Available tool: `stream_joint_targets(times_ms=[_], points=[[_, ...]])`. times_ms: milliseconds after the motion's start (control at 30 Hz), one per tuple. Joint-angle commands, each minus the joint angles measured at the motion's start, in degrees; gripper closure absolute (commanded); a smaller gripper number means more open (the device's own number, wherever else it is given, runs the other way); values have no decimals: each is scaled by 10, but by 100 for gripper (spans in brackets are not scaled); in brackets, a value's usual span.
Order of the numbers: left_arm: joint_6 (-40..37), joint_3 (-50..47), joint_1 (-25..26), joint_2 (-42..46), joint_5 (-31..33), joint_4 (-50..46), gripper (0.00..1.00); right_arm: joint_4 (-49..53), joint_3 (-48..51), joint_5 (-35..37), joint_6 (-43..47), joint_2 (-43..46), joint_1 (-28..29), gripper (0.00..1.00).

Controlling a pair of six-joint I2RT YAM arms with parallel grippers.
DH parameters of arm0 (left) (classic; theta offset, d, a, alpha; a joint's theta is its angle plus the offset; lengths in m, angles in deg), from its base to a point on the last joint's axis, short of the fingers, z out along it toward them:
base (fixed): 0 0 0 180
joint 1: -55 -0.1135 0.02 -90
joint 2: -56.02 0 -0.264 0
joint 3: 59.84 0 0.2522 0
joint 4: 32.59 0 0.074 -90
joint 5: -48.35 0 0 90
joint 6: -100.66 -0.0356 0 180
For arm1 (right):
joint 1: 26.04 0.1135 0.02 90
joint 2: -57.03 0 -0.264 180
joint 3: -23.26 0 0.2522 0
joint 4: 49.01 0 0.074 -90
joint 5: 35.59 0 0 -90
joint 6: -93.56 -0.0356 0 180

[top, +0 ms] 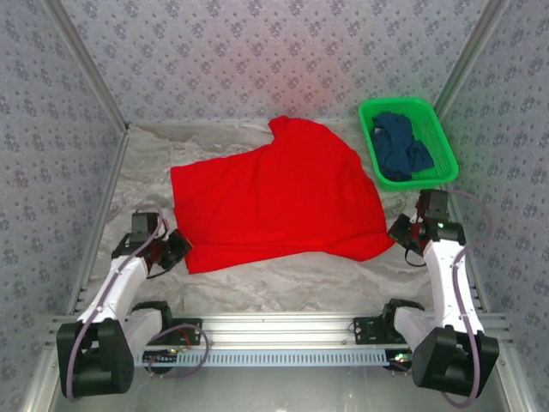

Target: Fold the inside-out t-shirt

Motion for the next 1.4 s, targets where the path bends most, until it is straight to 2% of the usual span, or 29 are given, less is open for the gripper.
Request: stream_joint_targets(times_ms=[0,133,233,300,367,433,467,500,533,633,733,833,900,1033,1133,1267,1367], points=[[5,-14,-2,-5,19,14,96,22,-11,3,9,0,-7,100],[-7,-16,4,-38,23,32,92,23,-11,5,7,-34,8,97],[-7,-22,18,-56,18,42,83,13,-4,18,1,-53,19,92],[-5,-17,25,-49,10,31,73,19,-6,39,-1,-61,23,87],[5,-12,27,-11,18,12,62,16,-15,89,-2,-50,24,77],[11,5,28,55,68,-25,51,6,-18,121,-15,-15,41,69],[10,14,28,85,96,-38,45,-6,-17,125,-12,1,58,62],[5,26,28,117,133,-51,34,-24,-20,135,-8,15,88,56],[-4,38,29,141,163,-53,28,-44,-23,149,-1,20,130,52],[-34,67,32,140,210,-9,18,-108,-46,202,35,-34,262,43],[-47,93,40,50,175,90,18,-209,-75,164,64,-149,313,40],[-45,147,56,-89,139,167,18,-298,-114,113,72,-259,326,40],[-56,204,74,-183,112,189,20,-313,-159,100,75,-335,328,40],[-93,343,111,-362,131,167,20,-278,-243,108,74,-456,324,42],[-101,422,109,-453,149,159,21,-244,-298,114,65,-526,309,43],[-127,540,101,-568,162,126,21,-225,-325,85,48,-575,286,44],[-119,633,76,-664,126,73,22,-203,-333,69,37,-592,269,44]])
